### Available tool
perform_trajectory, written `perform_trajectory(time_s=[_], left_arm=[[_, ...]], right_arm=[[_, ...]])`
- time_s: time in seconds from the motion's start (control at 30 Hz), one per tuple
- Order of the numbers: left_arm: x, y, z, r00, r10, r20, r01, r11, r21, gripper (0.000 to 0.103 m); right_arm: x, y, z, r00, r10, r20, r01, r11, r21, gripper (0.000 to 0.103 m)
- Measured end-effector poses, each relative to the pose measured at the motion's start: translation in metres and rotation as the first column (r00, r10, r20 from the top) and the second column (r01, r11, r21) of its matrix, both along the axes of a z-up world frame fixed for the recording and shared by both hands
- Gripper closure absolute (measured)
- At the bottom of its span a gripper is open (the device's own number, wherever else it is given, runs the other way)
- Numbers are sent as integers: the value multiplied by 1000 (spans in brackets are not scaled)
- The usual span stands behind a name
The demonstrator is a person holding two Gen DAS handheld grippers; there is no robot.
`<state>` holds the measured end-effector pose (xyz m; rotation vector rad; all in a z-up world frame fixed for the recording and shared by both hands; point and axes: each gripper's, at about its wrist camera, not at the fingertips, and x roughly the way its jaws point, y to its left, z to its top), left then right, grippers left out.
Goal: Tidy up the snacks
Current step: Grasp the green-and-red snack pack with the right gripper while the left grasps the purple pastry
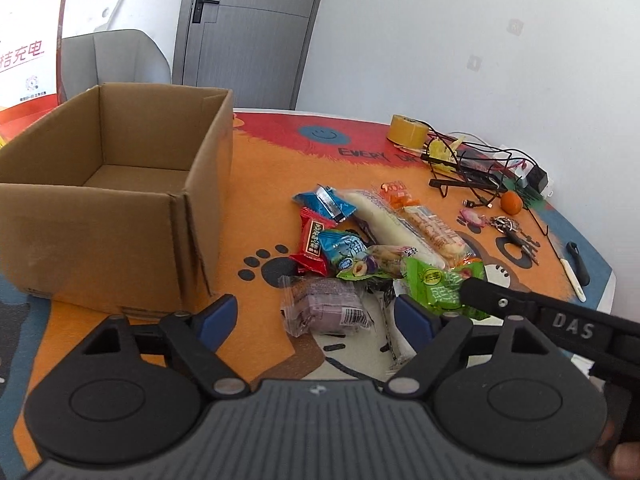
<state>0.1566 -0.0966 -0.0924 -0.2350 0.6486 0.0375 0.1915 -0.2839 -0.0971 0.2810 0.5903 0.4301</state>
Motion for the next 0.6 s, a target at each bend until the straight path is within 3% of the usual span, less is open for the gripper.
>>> perform_trajectory(time_s=[0.13,0.27,0.47,0.53,0.6], left_arm=[[8,-4,-7,1000,2,-11,-2,1000,4,21],[15,-6,-14,1000,1,-27,-1,1000,-1,32],[21,-11,-21,999,-14,-31,15,1000,19,33],[21,-11,-22,1000,-13,-22,14,1000,24,35],[22,-12,-23,1000,-17,-18,18,999,30,44]], right_arm=[[1,-10,2,1000,-13,-2,13,1000,13,89],[4,-20,1,1000,-28,-13,29,999,30,89],[4,-19,-2,1000,-11,-17,12,1000,18,88],[5,-17,-2,1000,-1,-21,1,1000,9,80],[6,-14,-3,1000,6,-26,-6,1000,2,75]])
